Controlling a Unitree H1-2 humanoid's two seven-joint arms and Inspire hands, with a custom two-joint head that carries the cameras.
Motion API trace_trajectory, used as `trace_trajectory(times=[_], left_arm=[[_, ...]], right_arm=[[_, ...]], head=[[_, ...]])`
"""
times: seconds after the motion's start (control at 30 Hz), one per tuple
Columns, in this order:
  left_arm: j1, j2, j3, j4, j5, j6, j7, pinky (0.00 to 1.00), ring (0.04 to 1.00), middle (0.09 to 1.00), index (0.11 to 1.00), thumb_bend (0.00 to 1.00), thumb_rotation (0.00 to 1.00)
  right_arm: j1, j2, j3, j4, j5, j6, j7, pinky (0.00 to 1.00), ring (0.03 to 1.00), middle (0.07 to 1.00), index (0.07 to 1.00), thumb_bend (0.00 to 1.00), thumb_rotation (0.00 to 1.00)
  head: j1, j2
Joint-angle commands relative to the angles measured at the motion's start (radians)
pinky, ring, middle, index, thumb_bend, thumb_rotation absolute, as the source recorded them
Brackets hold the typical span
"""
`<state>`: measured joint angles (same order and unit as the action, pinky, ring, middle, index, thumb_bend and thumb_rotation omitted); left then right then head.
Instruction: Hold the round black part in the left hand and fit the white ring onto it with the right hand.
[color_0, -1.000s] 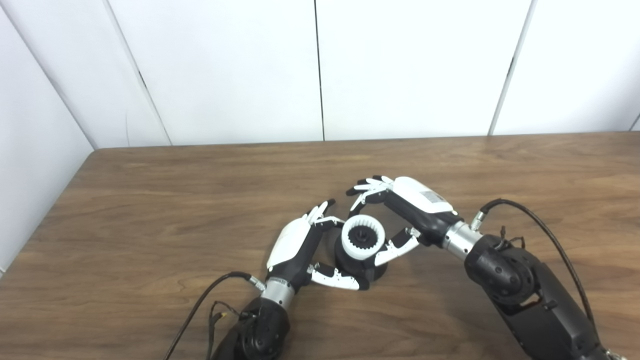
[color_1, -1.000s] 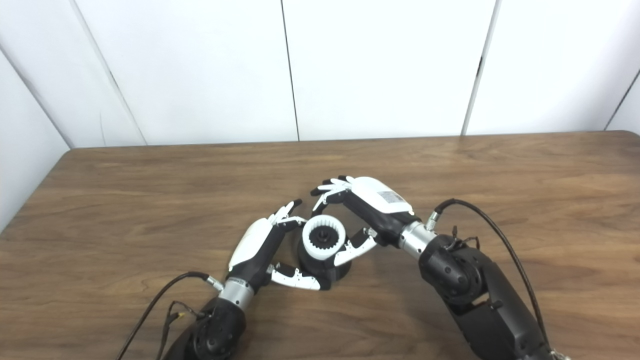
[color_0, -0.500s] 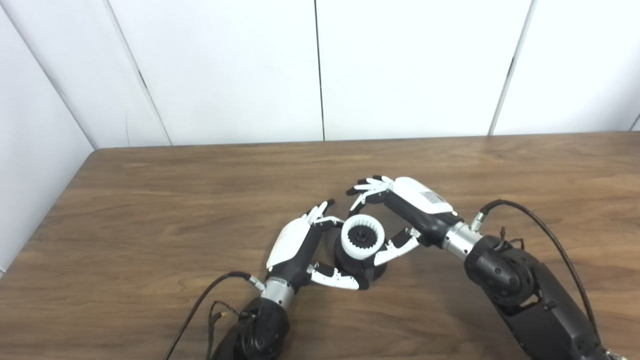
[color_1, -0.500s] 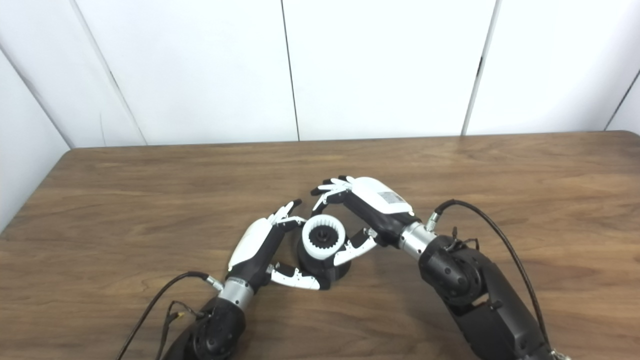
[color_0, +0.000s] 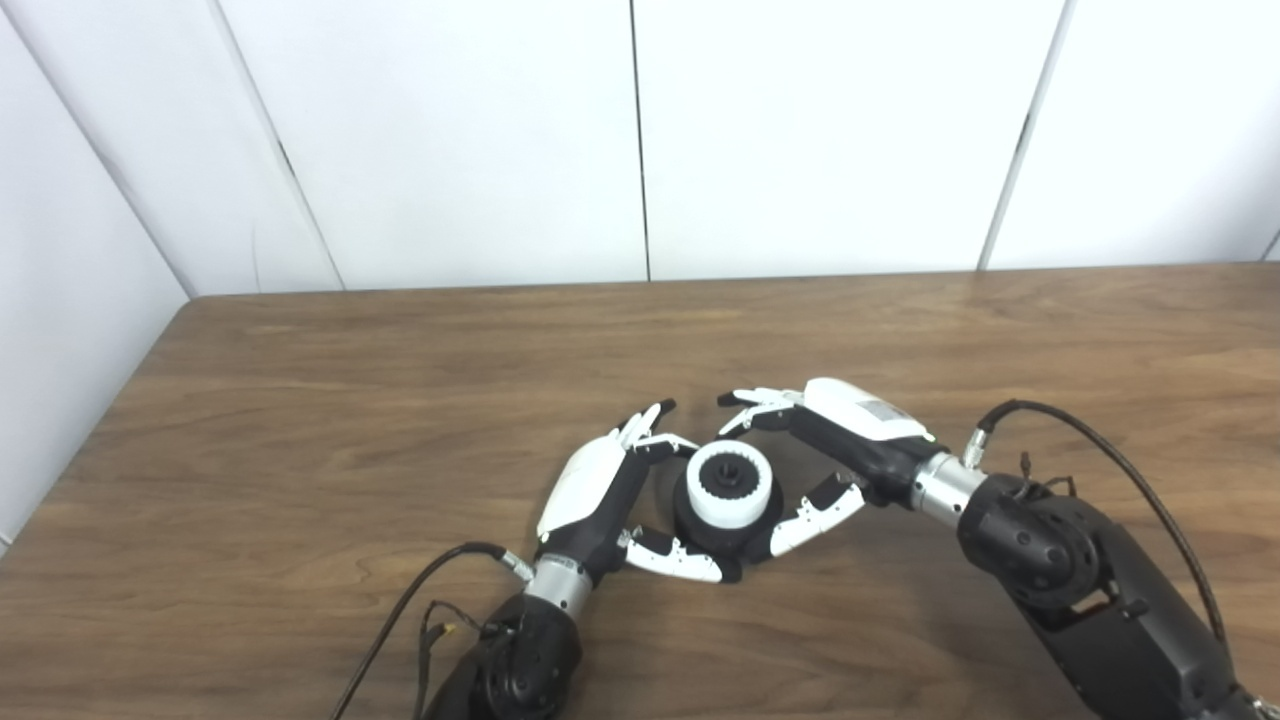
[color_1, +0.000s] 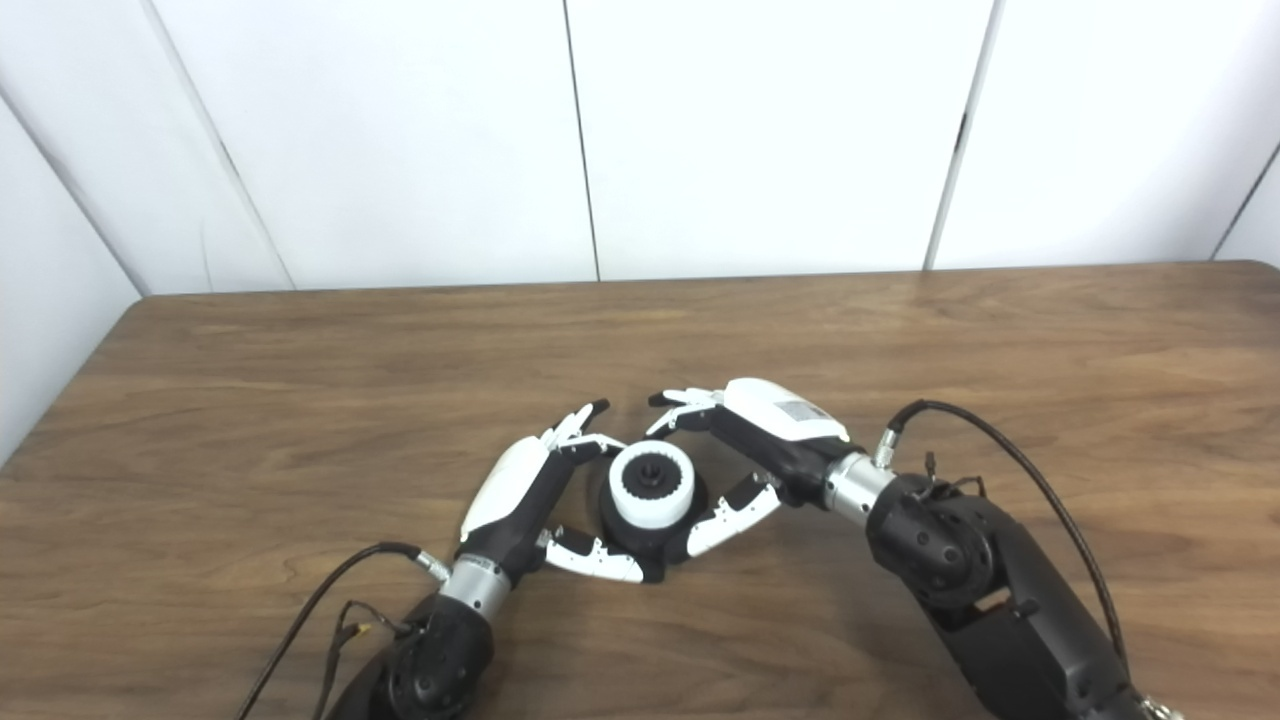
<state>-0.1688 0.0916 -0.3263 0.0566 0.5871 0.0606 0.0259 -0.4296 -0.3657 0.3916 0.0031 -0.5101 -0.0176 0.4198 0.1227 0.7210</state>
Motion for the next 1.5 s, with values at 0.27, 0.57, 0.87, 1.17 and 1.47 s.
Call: trace_trajectory(times=[0.27, 0.57, 0.87, 1.17, 1.47], left_arm=[[-0.022, 0.006, 0.000, -0.023, 0.005, -0.012, -0.006, 1.00, 1.000, 1.000, 0.600, 0.98, 0.26], [-0.024, 0.007, 0.002, -0.016, 0.002, -0.019, -0.001, 1.00, 1.000, 1.000, 0.597, 0.99, 0.26], [-0.025, 0.017, 0.006, -0.012, -0.005, -0.031, -0.002, 1.00, 1.000, 1.000, 0.595, 0.98, 0.25], [-0.022, 0.020, 0.009, -0.020, -0.013, -0.027, -0.009, 1.00, 1.000, 1.000, 0.597, 0.98, 0.24], [-0.022, 0.020, 0.007, -0.025, -0.005, -0.020, -0.014, 1.00, 1.000, 1.000, 0.603, 0.98, 0.25]], right_arm=[[-0.015, -0.011, -0.005, -0.020, -0.008, 0.026, 0.025, 0.97, 0.964, 0.952, 0.826, 0.99, 0.46], [-0.023, -0.028, -0.004, -0.017, -0.006, 0.056, 0.062, 1.00, 1.000, 1.000, 0.999, 1.00, 0.49], [-0.011, -0.040, -0.032, -0.001, 0.015, 0.034, 0.040, 0.96, 0.998, 1.000, 1.000, 1.00, 0.48], [0.001, -0.052, -0.074, -0.009, 0.047, 0.057, 0.043, 0.94, 1.000, 1.000, 1.000, 1.00, 0.45], [0.041, -0.043, -0.128, -0.012, 0.071, 0.079, 0.017, 0.87, 0.988, 1.000, 1.000, 1.00, 0.43]], head=[[-0.001, 0.003], [-0.006, 0.001], [-0.011, -0.004], [-0.016, -0.002], [-0.020, 0.001]])
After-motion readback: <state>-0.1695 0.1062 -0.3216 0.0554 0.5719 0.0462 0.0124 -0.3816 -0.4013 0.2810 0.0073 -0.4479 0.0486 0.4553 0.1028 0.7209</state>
